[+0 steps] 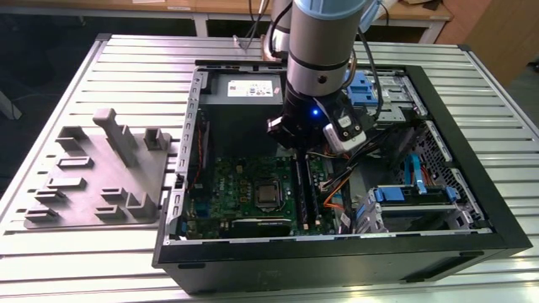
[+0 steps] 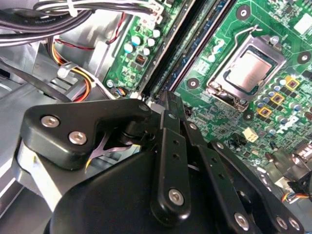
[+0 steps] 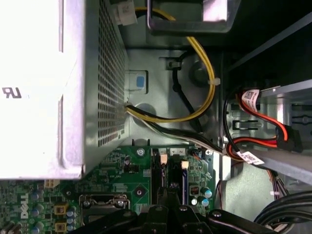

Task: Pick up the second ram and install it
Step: 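Press down the second ram until it locks into place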

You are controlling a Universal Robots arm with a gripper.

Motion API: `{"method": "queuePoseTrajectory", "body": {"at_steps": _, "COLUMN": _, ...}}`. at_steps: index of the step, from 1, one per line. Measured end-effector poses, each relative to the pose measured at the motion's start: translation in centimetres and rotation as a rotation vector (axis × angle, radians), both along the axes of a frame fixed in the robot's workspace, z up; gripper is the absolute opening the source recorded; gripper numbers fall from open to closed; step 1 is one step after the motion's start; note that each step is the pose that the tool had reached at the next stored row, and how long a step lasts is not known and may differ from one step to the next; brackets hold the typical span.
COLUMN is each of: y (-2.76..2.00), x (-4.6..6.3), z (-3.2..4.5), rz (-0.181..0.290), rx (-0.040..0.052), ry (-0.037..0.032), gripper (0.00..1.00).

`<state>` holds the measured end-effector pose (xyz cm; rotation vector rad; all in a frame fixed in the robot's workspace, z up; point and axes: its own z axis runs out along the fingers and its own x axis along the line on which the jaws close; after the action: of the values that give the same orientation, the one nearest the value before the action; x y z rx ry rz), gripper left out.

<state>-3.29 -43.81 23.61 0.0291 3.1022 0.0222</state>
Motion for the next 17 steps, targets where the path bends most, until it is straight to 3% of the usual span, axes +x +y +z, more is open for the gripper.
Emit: {"method": "queuePoseTrajectory", "body": {"at_steps": 17, "y": 0.1, "x": 0.0, "z": -0.57, "rz": 0.0, "rx": 0.0002, "ry": 0.0001, "gripper": 0.1}}
